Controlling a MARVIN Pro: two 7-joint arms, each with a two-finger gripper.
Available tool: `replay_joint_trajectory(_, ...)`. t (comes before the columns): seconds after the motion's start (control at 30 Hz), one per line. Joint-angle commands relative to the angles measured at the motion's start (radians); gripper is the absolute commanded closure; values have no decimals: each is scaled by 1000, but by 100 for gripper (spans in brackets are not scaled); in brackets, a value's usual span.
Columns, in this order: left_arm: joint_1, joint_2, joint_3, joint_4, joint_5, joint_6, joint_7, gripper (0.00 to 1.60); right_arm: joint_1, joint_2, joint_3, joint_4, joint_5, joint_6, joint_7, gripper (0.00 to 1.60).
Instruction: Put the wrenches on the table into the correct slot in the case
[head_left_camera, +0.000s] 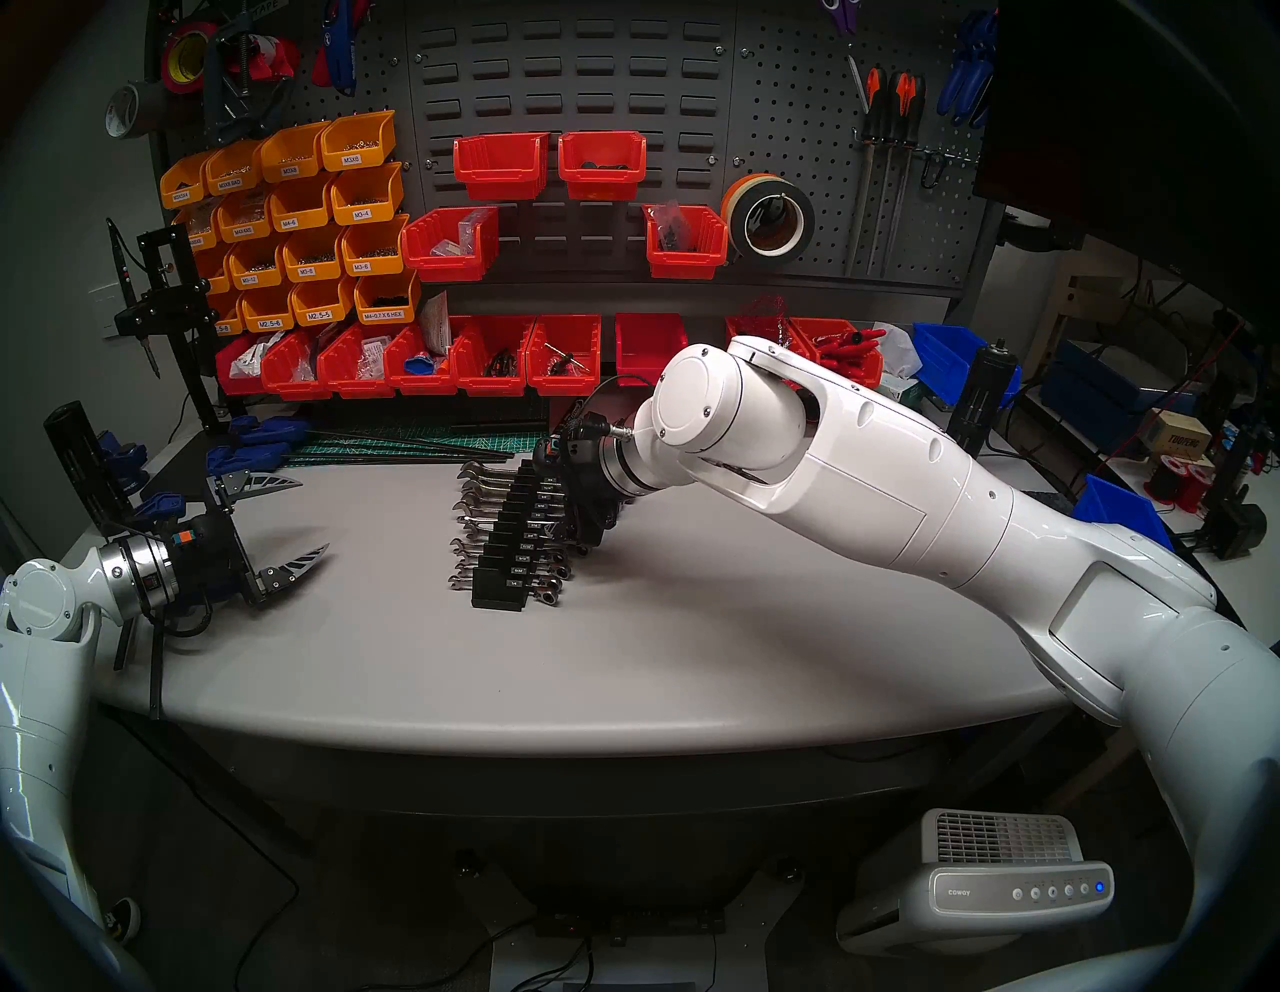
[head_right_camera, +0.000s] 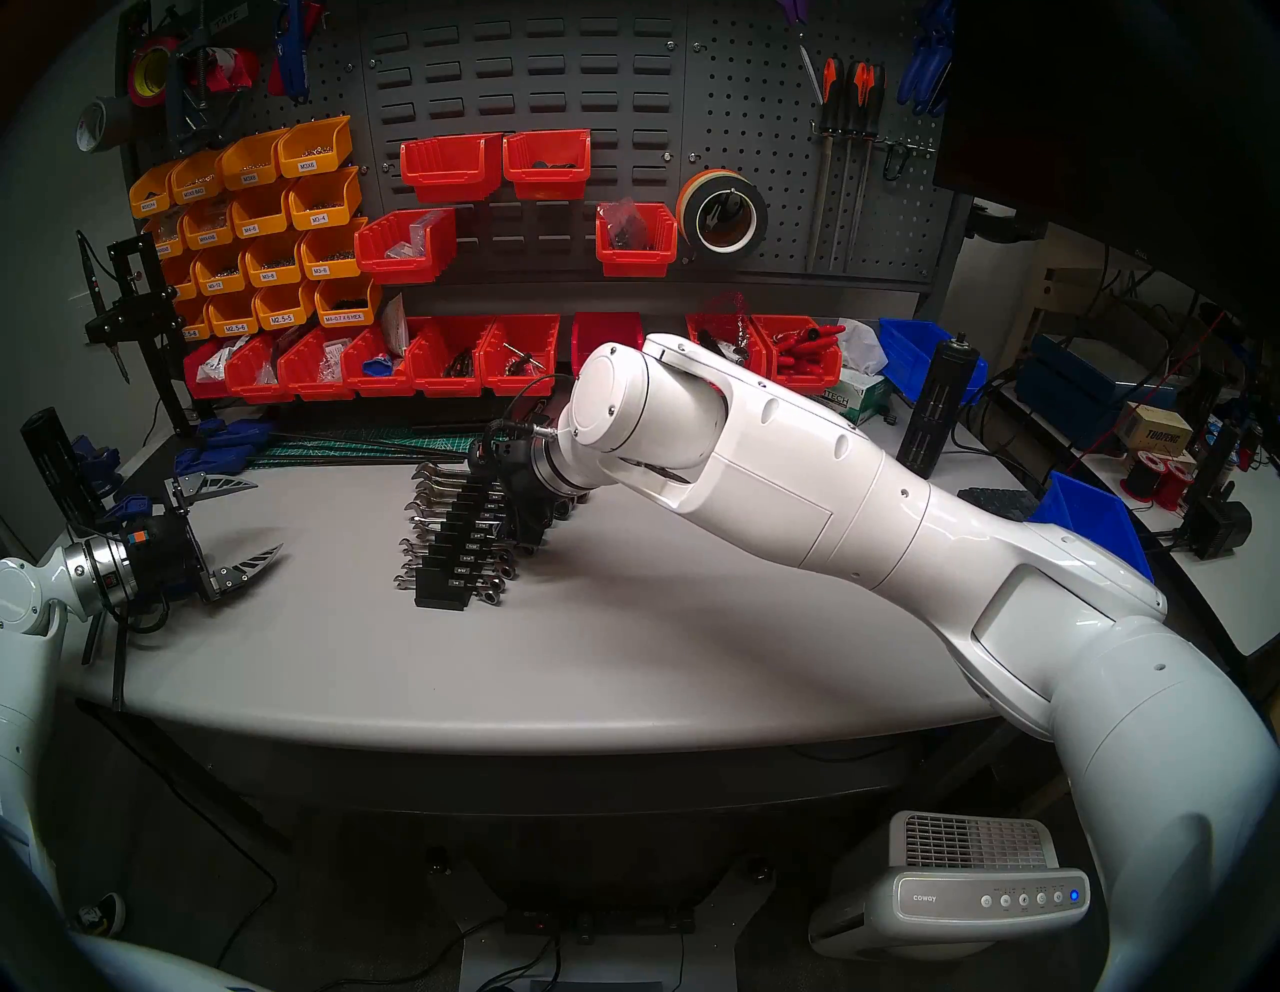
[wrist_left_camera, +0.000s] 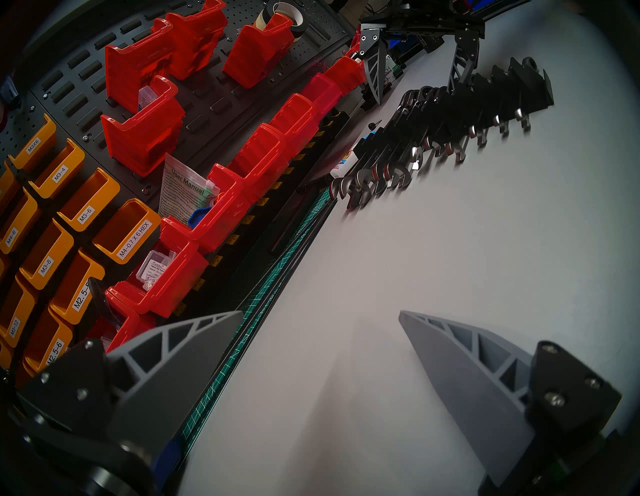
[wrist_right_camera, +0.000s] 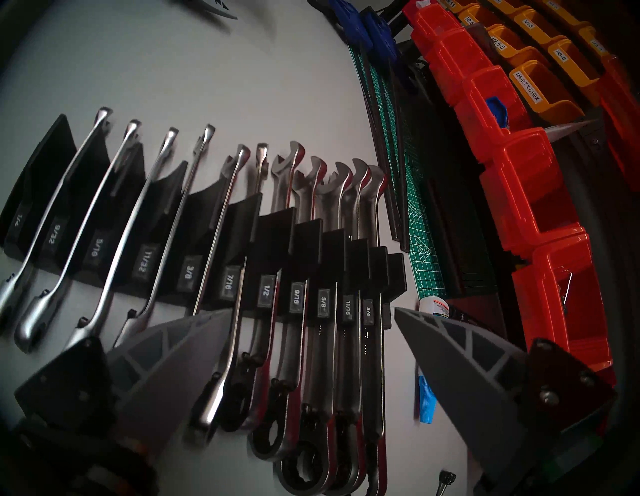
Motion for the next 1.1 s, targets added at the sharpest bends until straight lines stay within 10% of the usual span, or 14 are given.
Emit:
replay_joint_trajectory(0.0,-18,11,-16,-12,-12,2,5,0,47,-10,28,-1,-2,-6,4,0)
replay_joint_trajectory(1.07,-17,11,-16,-12,-12,2,4,0,76,-24,26,14,-10,-13,38,0)
